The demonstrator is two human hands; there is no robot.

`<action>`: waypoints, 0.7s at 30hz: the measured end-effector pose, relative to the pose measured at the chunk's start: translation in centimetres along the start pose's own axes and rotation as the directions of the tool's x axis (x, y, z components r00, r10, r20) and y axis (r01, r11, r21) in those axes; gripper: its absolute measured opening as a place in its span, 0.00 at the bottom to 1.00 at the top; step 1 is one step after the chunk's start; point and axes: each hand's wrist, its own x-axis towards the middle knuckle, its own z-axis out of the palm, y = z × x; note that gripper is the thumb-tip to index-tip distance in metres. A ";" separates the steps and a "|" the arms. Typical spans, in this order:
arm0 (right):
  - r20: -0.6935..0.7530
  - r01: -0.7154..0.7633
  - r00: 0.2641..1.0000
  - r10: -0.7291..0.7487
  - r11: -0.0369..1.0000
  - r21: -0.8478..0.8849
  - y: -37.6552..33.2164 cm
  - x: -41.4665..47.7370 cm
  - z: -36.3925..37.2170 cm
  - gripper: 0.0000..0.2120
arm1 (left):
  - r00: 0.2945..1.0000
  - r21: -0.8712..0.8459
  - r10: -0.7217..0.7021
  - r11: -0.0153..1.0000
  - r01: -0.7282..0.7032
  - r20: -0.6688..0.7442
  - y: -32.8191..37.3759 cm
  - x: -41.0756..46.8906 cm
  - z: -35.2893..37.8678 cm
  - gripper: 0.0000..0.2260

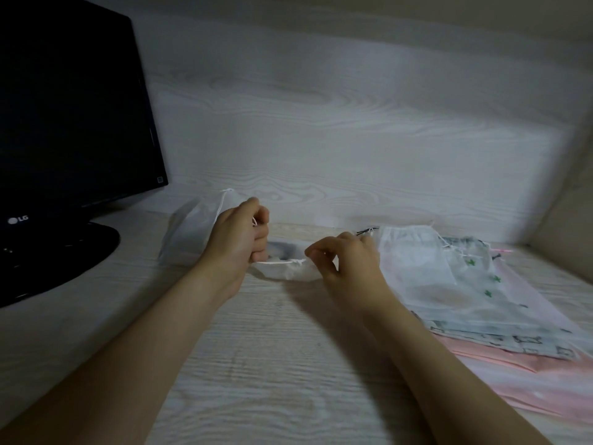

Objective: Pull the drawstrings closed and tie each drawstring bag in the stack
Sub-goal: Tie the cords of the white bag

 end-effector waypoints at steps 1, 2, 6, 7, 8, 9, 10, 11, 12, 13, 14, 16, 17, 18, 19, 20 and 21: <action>0.007 -0.035 0.999 0.035 0.999 -0.006 -0.1 -0.1 -0.2 0.09 | 1.000 -0.020 -0.007 1.000 0.007 -0.006 0.1 0.0 0.0 0.16; 0.014 -0.072 0.997 0.072 0.997 -0.013 -0.2 -0.1 -0.3 0.09 | 1.000 -0.047 -0.018 0.999 0.017 -0.011 0.2 -0.1 0.1 0.16; 0.007 -0.106 0.994 0.106 0.994 0.000 -0.1 0.0 0.1 0.08 | 0.998 -0.133 -0.040 0.991 0.034 -0.042 0.1 0.2 0.3 0.16; -0.021 -0.093 0.995 0.095 0.995 0.046 -0.1 0.1 0.1 0.07 | 0.998 -0.137 -0.038 0.990 0.031 -0.053 0.0 0.3 0.3 0.14; -0.054 -0.085 0.994 0.091 0.991 0.102 0.0 0.1 0.1 0.06 | 0.998 -0.132 -0.031 0.991 0.022 -0.060 -0.2 0.4 0.3 0.13; -0.084 -0.078 0.992 0.091 0.986 0.147 0.0 0.2 0.0 0.06 | 0.997 -0.117 -0.012 0.993 0.004 -0.070 -0.3 0.4 0.3 0.12; -0.103 -0.077 0.990 0.095 0.983 0.169 -0.1 0.2 -0.2 0.05 | 0.996 -0.099 0.010 0.995 -0.019 -0.086 -0.4 0.4 0.3 0.11; -0.107 -0.083 0.989 0.102 0.982 0.169 -0.1 0.2 -0.3 0.05 | 0.994 -0.099 0.027 0.994 -0.038 -0.107 -0.4 0.3 0.2 0.09; -0.101 -0.092 0.989 0.109 0.983 0.160 -0.1 0.2 -0.3 0.06 | 0.991 -0.126 0.029 0.991 -0.046 -0.131 -0.5 0.3 0.1 0.09; -0.083 -0.110 0.989 0.122 0.984 0.140 -0.2 0.2 -0.2 0.06 | 0.988 -0.182 0.016 0.982 -0.044 -0.151 -0.5 0.4 0.0 0.08; -0.059 -0.135 0.988 0.142 0.985 0.109 -0.1 0.2 -0.1 0.07 | 0.987 -0.252 -0.003 0.967 -0.038 -0.159 -0.5 0.7 -0.3 0.07; -0.006 -0.207 0.978 0.208 0.978 0.018 -0.1 0.2 0.0 0.08 | 0.989 -0.391 -0.042 0.920 -0.018 -0.145 -0.3 1.2 -0.8 0.06; 0.013 -0.244 0.969 0.245 0.969 -0.030 0.0 0.2 0.0 0.08 | 0.989 -0.458 -0.062 0.889 -0.008 -0.137 -0.2 1.3 -1.1 0.05; 0.026 -0.277 0.960 0.279 0.959 -0.062 0.1 0.1 -0.1 0.08 | 0.988 -0.517 -0.082 0.856 0.000 -0.134 -0.2 1.4 -1.3 0.05; 0.031 -0.303 0.951 0.306 0.950 -0.076 0.1 0.2 -0.1 0.09 | 0.986 -0.560 -0.099 0.828 0.006 -0.136 -0.1 1.5 -1.5 0.05; 0.030 -0.323 0.945 0.326 0.943 -0.081 0.2 0.2 -0.2 0.09 | 0.982 -0.581 -0.115 0.814 0.009 -0.147 -0.1 1.6 -1.5 0.05; 0.024 -0.338 0.940 0.341 0.937 -0.087 0.2 0.2 -0.2 0.09 | 0.977 -0.577 -0.127 0.817 0.007 -0.168 -0.2 1.7 -1.5 0.06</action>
